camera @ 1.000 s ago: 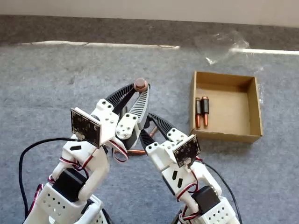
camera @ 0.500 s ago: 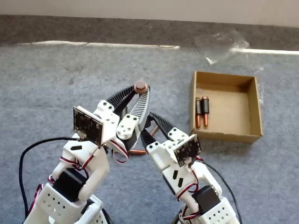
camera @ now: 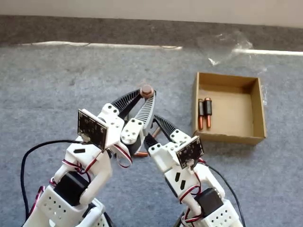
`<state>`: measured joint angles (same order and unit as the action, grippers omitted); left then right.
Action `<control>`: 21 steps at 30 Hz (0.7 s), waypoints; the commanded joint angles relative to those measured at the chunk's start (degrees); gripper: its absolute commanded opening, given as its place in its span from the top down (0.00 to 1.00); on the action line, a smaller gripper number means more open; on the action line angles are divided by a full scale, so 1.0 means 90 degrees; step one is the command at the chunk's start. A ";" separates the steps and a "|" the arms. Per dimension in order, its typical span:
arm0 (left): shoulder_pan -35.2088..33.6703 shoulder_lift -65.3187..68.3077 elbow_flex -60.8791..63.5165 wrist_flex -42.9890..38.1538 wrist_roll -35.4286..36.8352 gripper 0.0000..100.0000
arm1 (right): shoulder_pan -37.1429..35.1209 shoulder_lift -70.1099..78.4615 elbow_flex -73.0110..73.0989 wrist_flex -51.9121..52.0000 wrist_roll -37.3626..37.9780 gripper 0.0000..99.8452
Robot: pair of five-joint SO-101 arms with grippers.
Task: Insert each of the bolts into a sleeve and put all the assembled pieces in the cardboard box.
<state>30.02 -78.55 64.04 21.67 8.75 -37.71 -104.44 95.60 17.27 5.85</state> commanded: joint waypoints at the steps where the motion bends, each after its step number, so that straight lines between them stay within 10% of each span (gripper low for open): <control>1: 0.0239 -0.0112 -0.0093 0.0127 0.0068 0.99 | 0.0122 -0.0083 0.0728 -0.0122 -0.0020 1.00; 21: -0.0200 -0.0112 -0.0103 0.0313 0.0576 0.99 | 0.0132 -0.0083 0.0728 -0.0112 -0.0020 1.00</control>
<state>29.14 -78.64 63.96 23.16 9.71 -37.71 -104.44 95.60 17.27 5.85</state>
